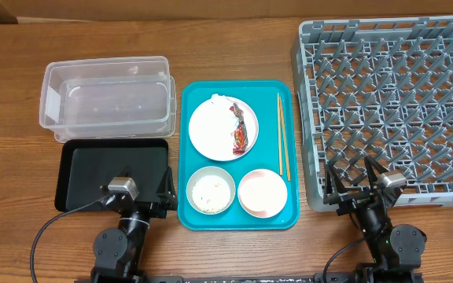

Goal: Sort waste into correct bins and load items into the dishwasher

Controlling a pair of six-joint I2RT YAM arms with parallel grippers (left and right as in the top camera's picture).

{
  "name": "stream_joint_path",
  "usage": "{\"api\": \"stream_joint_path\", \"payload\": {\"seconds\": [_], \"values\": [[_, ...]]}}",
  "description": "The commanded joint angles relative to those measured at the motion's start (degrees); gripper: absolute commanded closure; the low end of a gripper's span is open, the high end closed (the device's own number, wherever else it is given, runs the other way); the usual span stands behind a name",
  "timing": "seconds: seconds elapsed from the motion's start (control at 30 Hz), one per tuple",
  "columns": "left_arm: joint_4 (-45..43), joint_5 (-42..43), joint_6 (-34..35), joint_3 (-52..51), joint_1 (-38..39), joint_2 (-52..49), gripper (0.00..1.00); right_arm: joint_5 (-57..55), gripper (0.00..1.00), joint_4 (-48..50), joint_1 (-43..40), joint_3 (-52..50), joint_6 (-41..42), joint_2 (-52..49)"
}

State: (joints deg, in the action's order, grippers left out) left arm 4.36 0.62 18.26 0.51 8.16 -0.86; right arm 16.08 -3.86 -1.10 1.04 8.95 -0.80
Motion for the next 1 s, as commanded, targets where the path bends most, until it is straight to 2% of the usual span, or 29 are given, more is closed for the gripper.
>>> {"api": "stream_joint_path", "payload": {"seconds": [0.0, 0.97], "values": [[0.04, -0.59, 0.39, -0.24, 0.11, 0.55, 0.0, -0.55, 0.0, 0.57, -0.31, -0.59, -0.22, 0.63], [-0.07, -1.7, -0.28, -0.24, 0.11, 0.55, 0.0, -0.55, 0.0, 0.57, -0.31, -0.59, -0.22, 0.63]]}}
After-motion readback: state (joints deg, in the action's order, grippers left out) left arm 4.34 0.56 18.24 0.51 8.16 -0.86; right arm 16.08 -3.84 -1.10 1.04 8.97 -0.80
